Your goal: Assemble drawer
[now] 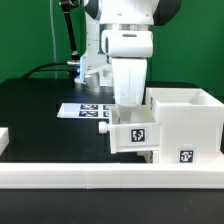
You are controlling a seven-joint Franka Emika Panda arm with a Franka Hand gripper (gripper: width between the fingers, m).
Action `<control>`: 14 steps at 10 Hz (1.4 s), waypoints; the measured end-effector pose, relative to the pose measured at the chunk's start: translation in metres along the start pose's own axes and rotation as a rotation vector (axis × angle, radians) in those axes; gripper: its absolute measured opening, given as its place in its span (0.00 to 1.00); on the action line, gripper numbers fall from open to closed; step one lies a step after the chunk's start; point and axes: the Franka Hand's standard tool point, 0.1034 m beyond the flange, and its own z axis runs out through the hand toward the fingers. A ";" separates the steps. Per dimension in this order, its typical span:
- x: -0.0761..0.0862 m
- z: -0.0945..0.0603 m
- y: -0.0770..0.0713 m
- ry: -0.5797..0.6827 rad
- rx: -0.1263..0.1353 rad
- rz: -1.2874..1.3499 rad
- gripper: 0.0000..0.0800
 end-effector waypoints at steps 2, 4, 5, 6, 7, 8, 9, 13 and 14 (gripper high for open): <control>0.000 -0.018 0.005 -0.012 -0.007 0.001 0.81; -0.015 -0.043 0.013 -0.040 0.002 0.002 0.81; -0.022 -0.068 0.036 -0.058 -0.009 0.012 0.81; -0.028 -0.073 0.042 -0.060 -0.022 0.000 0.81; -0.043 -0.072 0.041 -0.064 -0.012 -0.032 0.81; -0.058 -0.064 0.041 -0.056 -0.010 -0.048 0.81; -0.069 -0.049 0.037 -0.049 0.004 -0.058 0.81; -0.074 -0.009 0.034 -0.028 0.052 -0.060 0.81; -0.068 0.002 0.027 -0.023 0.057 -0.057 0.81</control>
Offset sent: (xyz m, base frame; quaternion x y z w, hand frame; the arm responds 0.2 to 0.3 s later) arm 0.0088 -0.0385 0.0411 0.0200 -0.0370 -0.0215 0.9989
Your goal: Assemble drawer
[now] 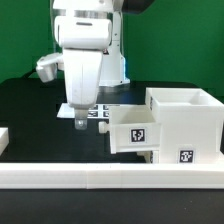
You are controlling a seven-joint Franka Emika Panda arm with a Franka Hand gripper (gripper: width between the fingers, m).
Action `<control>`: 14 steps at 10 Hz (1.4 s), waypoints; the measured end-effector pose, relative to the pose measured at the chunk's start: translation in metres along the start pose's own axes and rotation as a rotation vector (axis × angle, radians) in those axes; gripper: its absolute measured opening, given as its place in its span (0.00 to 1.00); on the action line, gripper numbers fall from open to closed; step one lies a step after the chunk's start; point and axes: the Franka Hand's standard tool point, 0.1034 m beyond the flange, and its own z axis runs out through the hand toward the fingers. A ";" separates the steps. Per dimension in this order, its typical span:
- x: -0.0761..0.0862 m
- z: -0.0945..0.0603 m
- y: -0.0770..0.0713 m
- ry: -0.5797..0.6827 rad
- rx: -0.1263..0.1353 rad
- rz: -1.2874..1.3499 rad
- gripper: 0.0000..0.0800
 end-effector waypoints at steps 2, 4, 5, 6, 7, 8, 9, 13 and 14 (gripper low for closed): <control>0.018 0.017 -0.018 0.010 0.046 -0.016 0.81; 0.032 0.014 -0.013 0.011 0.036 0.029 0.81; 0.046 0.011 -0.011 0.013 0.032 0.048 0.81; 0.057 0.009 -0.009 0.014 0.027 0.050 0.81; 0.067 0.007 -0.007 0.017 0.024 0.064 0.81; 0.077 0.006 -0.006 0.019 0.023 0.074 0.81; 0.083 0.005 -0.005 0.017 0.022 0.093 0.81; 0.066 0.006 -0.005 0.010 0.038 0.054 0.81; 0.052 0.007 -0.005 0.008 0.041 0.029 0.81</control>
Offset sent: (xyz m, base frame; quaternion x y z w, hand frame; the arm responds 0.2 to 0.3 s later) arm 0.0052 0.0316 0.0047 -0.0143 -0.0147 0.0229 0.9995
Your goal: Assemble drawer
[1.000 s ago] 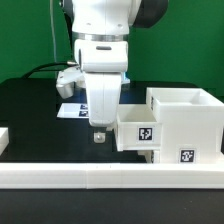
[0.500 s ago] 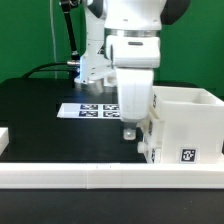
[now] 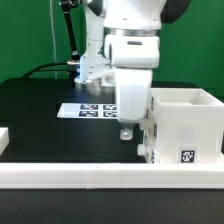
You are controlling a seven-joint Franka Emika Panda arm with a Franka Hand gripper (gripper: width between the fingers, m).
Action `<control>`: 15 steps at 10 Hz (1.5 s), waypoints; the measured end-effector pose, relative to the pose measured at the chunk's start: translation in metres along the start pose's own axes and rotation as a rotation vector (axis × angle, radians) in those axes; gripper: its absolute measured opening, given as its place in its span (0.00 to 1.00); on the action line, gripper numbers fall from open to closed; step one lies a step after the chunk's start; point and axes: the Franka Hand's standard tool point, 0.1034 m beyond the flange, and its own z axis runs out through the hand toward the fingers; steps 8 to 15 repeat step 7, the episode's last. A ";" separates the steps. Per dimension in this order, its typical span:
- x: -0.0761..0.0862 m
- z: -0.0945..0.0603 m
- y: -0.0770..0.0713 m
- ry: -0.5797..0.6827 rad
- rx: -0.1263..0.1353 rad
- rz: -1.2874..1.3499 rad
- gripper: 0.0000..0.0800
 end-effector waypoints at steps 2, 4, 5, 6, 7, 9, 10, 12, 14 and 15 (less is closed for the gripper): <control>-0.016 -0.008 0.005 -0.002 -0.030 -0.007 0.81; -0.017 -0.010 0.005 -0.002 -0.036 -0.004 0.81; -0.017 -0.009 0.005 -0.001 -0.034 -0.004 0.81; -0.017 -0.009 0.005 -0.001 -0.034 -0.004 0.81; -0.017 -0.009 0.005 -0.001 -0.034 -0.004 0.81; -0.017 -0.009 0.005 -0.001 -0.034 -0.004 0.81; -0.017 -0.009 0.005 -0.001 -0.034 -0.004 0.81; -0.017 -0.009 0.005 -0.001 -0.034 -0.004 0.81; -0.017 -0.009 0.005 -0.001 -0.034 -0.004 0.81; -0.017 -0.009 0.005 -0.001 -0.034 -0.004 0.81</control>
Offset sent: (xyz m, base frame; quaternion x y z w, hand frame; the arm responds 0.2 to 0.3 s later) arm 0.0000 0.0000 0.0000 0.0000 0.0000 0.0000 1.0000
